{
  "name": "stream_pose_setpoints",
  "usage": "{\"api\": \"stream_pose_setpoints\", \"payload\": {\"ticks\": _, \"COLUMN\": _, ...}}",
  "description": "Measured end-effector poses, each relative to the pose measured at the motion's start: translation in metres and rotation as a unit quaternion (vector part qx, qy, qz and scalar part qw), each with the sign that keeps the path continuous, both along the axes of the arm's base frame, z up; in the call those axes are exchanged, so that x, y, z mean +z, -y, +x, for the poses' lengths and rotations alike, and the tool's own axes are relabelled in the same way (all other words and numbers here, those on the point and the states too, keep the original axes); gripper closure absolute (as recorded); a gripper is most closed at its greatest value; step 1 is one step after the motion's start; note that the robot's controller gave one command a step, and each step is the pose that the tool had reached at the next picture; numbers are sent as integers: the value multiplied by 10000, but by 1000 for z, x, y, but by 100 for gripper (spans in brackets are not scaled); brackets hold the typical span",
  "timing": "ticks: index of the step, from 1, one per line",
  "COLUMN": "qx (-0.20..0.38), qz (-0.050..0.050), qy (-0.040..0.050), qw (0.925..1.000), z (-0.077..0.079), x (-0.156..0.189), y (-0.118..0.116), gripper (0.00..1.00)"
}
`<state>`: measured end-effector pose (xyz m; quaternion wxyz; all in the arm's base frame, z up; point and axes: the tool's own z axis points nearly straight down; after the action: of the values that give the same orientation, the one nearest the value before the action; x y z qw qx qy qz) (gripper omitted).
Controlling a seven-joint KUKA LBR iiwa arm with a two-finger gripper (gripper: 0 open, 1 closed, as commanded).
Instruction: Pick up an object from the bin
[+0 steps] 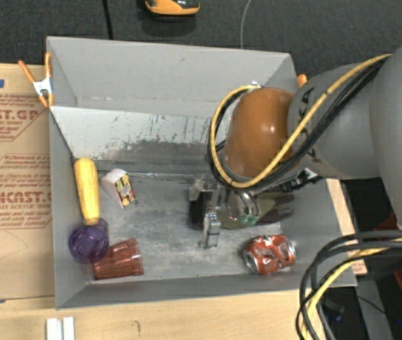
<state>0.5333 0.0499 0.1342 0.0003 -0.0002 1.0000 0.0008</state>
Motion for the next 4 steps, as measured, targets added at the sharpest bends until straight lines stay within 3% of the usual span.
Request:
{"api": "stream_pose_setpoints", "payload": {"ticks": 1, "qx": 297, "qz": 0, "qy": 10, "qw": 9996, "z": -3, "x": -11, "y": 20, "gripper": 0}}
{"api": "stream_pose_setpoints", "payload": {"ticks": 2, "qx": 802, "qz": -6, "qy": 7, "qw": 9968, "z": 5, "x": -39, "y": 48, "gripper": 0}}
{"api": "stream_pose_setpoints", "payload": {"ticks": 3, "qx": 633, "qz": 2, "qy": -10, "qw": 9980, "z": 9, "x": -44, "y": 57, "gripper": 0}}
{"api": "stream_pose_setpoints", "payload": {"ticks": 4, "qx": -92, "qz": 0, "qy": 0, "qw": 10000, "z": 5, "x": -49, "y": 47, "gripper": 100}}
